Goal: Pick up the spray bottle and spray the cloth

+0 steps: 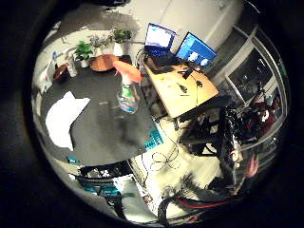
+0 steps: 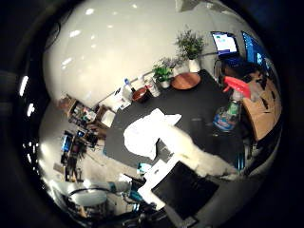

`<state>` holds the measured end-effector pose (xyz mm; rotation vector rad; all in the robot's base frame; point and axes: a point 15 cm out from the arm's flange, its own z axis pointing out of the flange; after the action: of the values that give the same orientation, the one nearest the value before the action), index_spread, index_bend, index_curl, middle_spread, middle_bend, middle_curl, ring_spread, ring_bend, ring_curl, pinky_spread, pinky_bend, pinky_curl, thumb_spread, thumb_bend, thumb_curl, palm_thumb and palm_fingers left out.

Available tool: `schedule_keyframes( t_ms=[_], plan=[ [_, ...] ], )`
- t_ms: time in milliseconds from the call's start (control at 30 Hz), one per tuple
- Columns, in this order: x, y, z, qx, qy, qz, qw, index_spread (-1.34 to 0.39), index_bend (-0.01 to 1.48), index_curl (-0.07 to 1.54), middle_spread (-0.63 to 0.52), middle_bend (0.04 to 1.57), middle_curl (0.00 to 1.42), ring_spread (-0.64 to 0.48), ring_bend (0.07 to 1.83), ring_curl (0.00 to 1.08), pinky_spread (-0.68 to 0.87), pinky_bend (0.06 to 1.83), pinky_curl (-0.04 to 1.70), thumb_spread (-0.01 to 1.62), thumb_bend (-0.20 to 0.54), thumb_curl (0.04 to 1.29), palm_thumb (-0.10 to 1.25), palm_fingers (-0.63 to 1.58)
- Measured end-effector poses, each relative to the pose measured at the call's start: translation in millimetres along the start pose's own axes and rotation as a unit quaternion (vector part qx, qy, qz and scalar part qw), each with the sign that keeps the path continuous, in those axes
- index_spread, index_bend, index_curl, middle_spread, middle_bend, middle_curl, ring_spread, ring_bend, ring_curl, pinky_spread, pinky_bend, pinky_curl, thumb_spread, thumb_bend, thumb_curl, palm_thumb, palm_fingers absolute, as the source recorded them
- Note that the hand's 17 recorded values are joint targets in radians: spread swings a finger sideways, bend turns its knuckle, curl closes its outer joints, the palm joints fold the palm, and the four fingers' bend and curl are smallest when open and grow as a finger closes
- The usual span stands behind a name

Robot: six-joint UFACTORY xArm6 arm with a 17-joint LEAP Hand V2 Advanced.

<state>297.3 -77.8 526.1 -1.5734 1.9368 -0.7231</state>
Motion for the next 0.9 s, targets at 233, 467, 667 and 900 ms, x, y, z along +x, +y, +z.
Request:
schedule_keyframes(
  t_ms=[233,467,667,900],
  plan=[
    [40.6,-14.1,1.4,0.041,0.004,0.051,0.998,-0.3,0.18,0.31,0.04,0.23,0.32,0.24,0.57,0.08,0.54,1.13,0.0,1.0,-0.029,0.44,0.5,0.32],
    [79.1,-13.2,31.4,0.073,-0.032,0.096,0.992,-0.29,0.18,0.31,0.05,0.22,0.32,0.25,0.55,0.11,0.55,1.13,0.0,1.0,-0.029,0.43,0.49,0.31],
    [123.8,4.1,82.1,0.069,-0.07,0.142,0.985,-0.26,0.17,0.31,0.08,0.21,0.32,0.26,0.54,0.12,0.55,1.14,0.0,1.01,-0.033,0.42,0.46,0.3],
    [153.1,34.1,145.1,0.028,-0.118,0.172,0.978,-0.25,0.17,0.3,0.09,0.21,0.33,0.27,0.53,0.13,0.55,1.15,0.0,1.01,-0.03,0.41,0.42,0.29]
  ],
)
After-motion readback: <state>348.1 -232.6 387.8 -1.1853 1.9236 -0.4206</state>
